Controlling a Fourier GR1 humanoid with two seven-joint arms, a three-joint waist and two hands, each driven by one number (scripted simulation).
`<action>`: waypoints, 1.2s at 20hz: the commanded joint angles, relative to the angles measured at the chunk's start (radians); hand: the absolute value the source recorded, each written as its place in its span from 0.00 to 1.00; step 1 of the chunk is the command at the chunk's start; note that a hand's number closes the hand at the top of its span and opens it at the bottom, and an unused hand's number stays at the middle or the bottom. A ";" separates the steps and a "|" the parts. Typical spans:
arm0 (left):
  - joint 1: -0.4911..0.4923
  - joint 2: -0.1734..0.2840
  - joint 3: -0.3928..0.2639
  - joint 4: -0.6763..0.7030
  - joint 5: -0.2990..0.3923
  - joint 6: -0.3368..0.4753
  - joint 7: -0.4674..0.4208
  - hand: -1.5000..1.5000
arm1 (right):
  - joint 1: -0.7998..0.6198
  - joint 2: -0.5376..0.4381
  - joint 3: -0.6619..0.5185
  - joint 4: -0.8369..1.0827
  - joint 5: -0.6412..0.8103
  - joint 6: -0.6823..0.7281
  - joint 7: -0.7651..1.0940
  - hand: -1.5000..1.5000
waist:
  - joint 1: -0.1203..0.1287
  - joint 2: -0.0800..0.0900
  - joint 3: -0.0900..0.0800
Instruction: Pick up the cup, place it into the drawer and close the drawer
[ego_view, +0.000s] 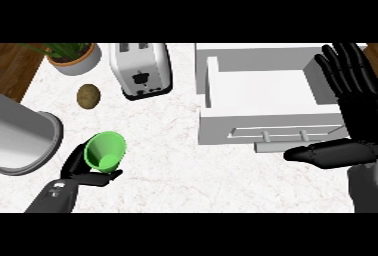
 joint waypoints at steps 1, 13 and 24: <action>0.002 -0.017 0.021 -0.042 0.010 0.027 -0.211 1.00 | 0.012 -0.017 -0.025 0.021 -0.013 0.021 -0.029 0.00 | 0.006 -0.001 0.002; -0.038 -0.104 0.186 -0.100 0.183 0.176 -0.218 1.00 | 0.045 -0.006 -0.023 -0.021 -0.014 0.014 -0.022 0.00 | 0.017 -0.009 0.004; -0.221 -0.181 0.113 -0.336 0.178 0.258 0.058 1.00 | 0.065 -0.007 -0.020 -0.001 0.016 0.015 -0.033 0.00 | 0.037 -0.018 0.007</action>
